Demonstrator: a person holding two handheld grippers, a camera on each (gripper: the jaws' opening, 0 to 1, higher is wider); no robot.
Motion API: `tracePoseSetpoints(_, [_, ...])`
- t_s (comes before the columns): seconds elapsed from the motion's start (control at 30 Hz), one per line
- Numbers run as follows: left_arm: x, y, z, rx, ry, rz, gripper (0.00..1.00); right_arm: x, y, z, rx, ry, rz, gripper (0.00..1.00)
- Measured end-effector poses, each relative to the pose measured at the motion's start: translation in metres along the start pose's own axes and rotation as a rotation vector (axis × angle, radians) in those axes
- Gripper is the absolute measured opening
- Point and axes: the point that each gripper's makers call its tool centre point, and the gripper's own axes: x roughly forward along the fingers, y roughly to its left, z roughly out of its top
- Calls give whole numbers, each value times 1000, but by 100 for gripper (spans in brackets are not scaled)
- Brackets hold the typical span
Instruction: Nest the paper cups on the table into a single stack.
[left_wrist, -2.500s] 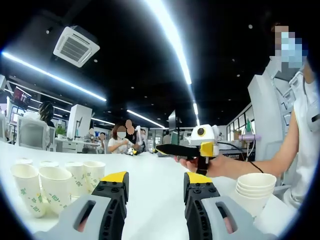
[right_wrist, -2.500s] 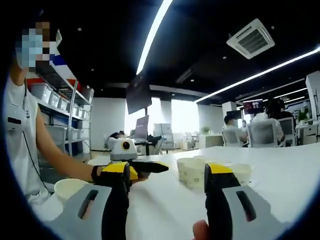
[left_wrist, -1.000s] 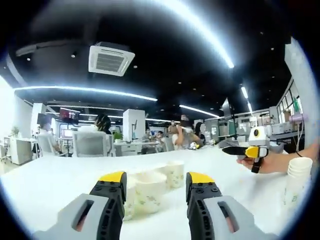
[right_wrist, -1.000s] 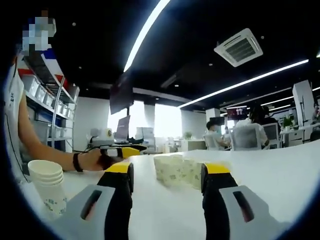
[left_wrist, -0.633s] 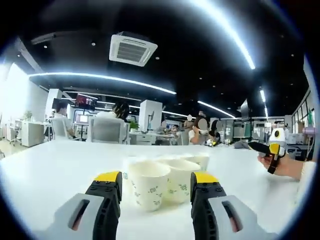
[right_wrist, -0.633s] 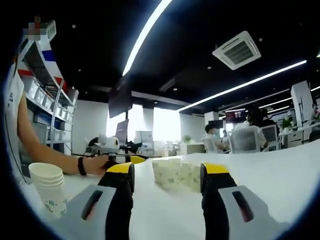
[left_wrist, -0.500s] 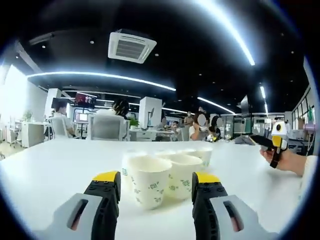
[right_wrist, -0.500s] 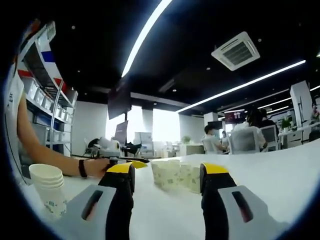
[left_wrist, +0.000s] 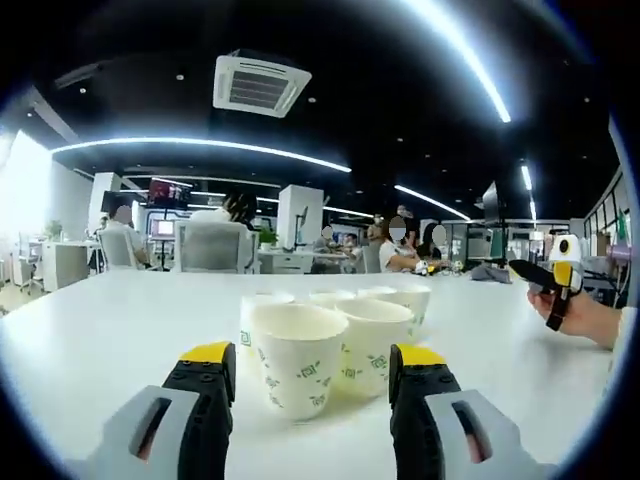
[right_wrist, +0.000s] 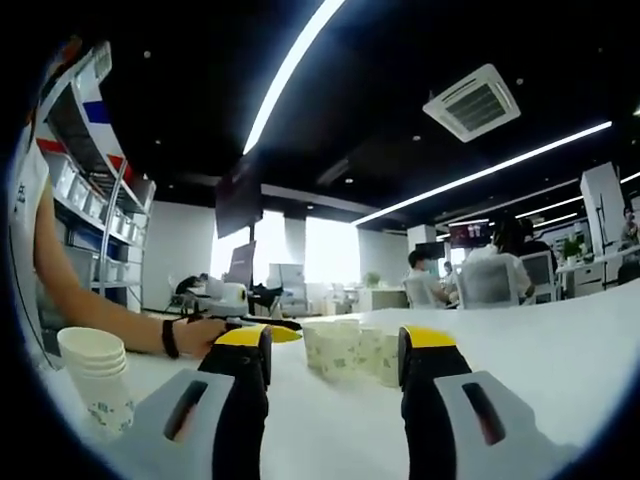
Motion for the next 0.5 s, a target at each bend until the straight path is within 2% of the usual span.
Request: tracePoseSetpoints(0.5, [-1,5,2,0,-1,7,67,0,0,-2,-7,9,-4,53])
